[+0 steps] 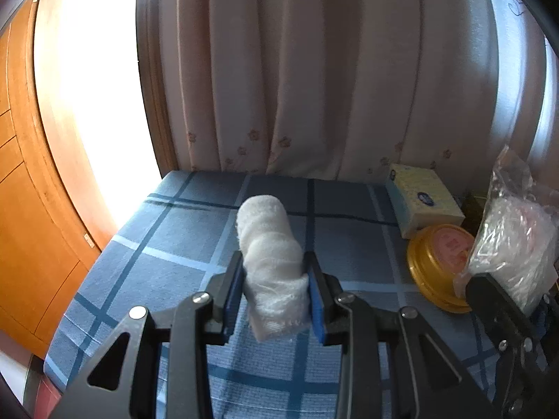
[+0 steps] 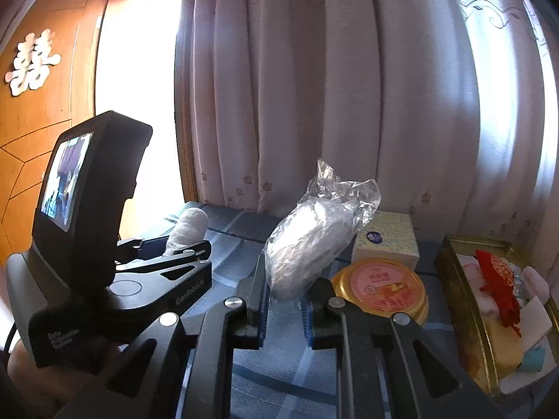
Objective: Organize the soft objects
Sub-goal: 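Lift the towel and plastic bag and carry both toward the gold tray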
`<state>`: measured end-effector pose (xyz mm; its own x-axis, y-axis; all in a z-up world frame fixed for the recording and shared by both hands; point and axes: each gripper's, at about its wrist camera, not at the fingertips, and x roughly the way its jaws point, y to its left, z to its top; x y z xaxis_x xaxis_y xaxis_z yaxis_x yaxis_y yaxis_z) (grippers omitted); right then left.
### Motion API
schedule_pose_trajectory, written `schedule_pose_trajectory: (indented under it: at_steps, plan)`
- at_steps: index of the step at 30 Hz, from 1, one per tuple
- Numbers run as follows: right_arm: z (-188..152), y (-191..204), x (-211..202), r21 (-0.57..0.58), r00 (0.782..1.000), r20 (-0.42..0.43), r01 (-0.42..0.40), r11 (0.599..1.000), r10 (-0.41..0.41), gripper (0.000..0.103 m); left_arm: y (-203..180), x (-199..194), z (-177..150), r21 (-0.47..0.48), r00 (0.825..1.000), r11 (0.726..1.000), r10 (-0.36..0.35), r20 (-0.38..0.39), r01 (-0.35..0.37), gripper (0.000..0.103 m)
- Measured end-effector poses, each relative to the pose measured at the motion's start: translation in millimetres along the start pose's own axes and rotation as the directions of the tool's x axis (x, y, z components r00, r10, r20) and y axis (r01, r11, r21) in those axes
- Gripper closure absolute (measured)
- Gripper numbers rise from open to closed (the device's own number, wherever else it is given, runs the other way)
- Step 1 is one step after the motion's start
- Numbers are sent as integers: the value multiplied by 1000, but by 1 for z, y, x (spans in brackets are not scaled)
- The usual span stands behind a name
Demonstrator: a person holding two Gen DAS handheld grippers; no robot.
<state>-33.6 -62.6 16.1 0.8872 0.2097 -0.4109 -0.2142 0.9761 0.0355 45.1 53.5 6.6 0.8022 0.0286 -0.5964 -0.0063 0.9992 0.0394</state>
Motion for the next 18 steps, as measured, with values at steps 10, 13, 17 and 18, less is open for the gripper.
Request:
schedule_pose_trajectory:
  at_steps: [10, 13, 17, 18]
  plan:
    - [-6, -10, -18, 20, 1000, 10, 18, 1000, -18, 85, -21, -10, 0, 25, 1000, 1000, -12, 14, 12, 71]
    - [-7, -15, -25, 23, 1000, 11, 25, 999, -26, 86, -31, -13, -1, 34, 1000, 999, -24, 14, 24, 71]
    - [-9, -23, -35, 32, 998, 16, 52, 998, -53, 85, -47, -15, -2, 56, 999, 997, -45, 14, 44, 70]
    - [-9, -26, -38, 39, 998, 17, 58, 998, -59, 85, -51, -16, -3, 61, 999, 997, -51, 13, 50, 70]
